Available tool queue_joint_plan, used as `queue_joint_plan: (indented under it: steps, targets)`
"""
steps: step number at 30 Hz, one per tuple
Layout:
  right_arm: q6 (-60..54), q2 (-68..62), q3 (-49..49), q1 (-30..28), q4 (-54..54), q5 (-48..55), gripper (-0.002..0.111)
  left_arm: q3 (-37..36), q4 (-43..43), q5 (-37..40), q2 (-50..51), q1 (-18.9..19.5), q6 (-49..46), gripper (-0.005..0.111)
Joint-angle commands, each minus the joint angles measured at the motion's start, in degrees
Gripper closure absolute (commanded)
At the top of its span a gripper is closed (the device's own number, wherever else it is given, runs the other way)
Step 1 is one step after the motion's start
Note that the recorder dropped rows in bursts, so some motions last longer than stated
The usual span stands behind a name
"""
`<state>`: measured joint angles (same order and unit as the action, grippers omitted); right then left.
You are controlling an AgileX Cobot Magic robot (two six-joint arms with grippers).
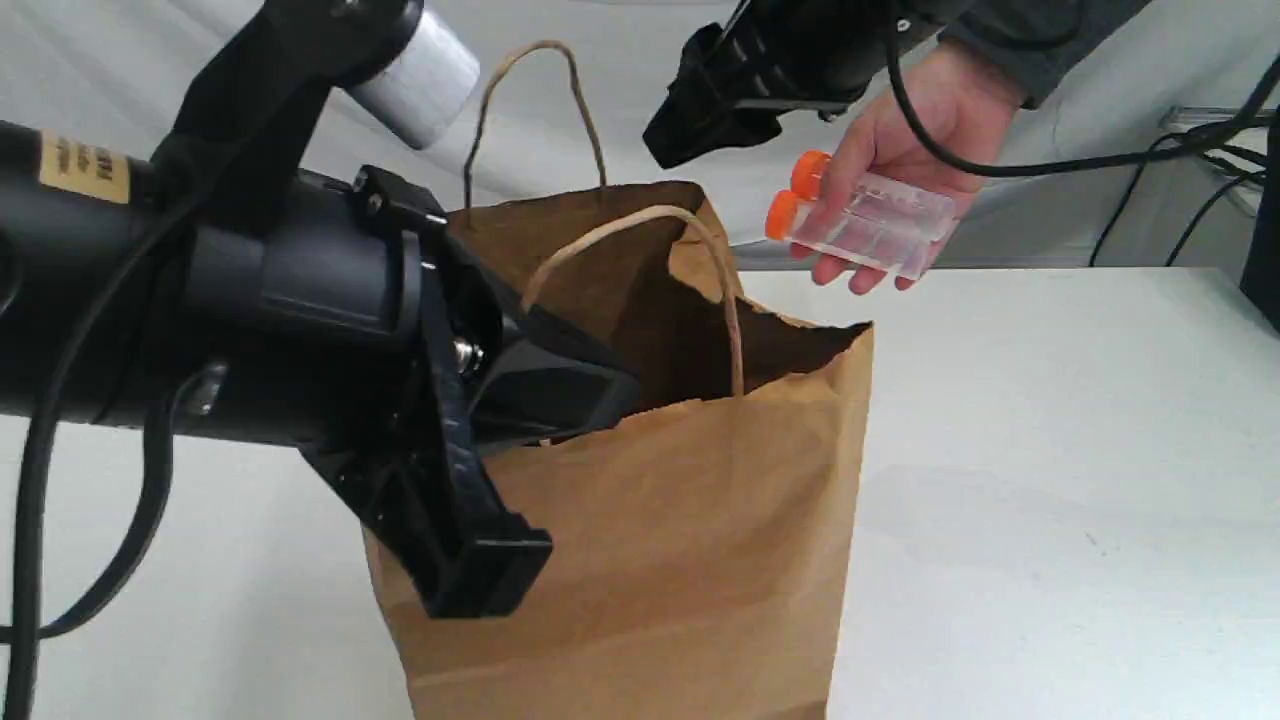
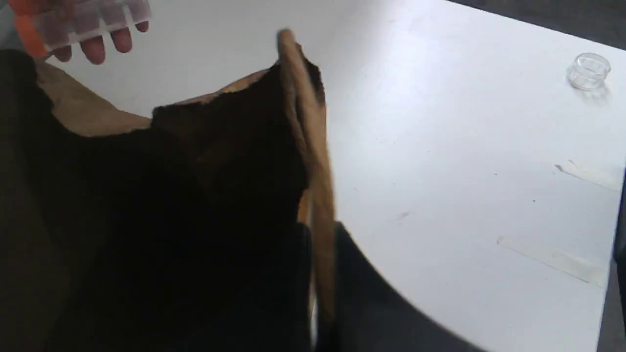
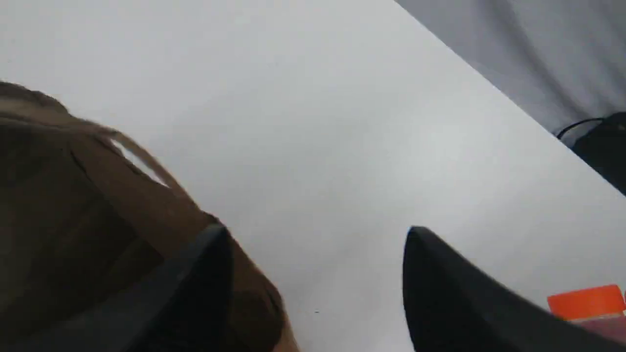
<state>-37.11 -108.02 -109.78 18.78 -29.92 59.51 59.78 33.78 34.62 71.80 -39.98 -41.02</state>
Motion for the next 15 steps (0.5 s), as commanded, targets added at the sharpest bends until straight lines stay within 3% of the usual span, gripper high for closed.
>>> queue_joint_plan:
  steps: [1, 15]
  targets:
    - [-0.7, 0.5, -0.4, 0.1, -1.4, 3.0, 0.056, -0.4, 0.2, -0.3, -0.4, -0.2, 0.5, 0.107]
    - [-0.8, -4.4, -0.4, 3.2, 5.5, 2.8, 0.056, -0.4, 0.2, -0.3, -0.4, -0.2, 0.5, 0.107]
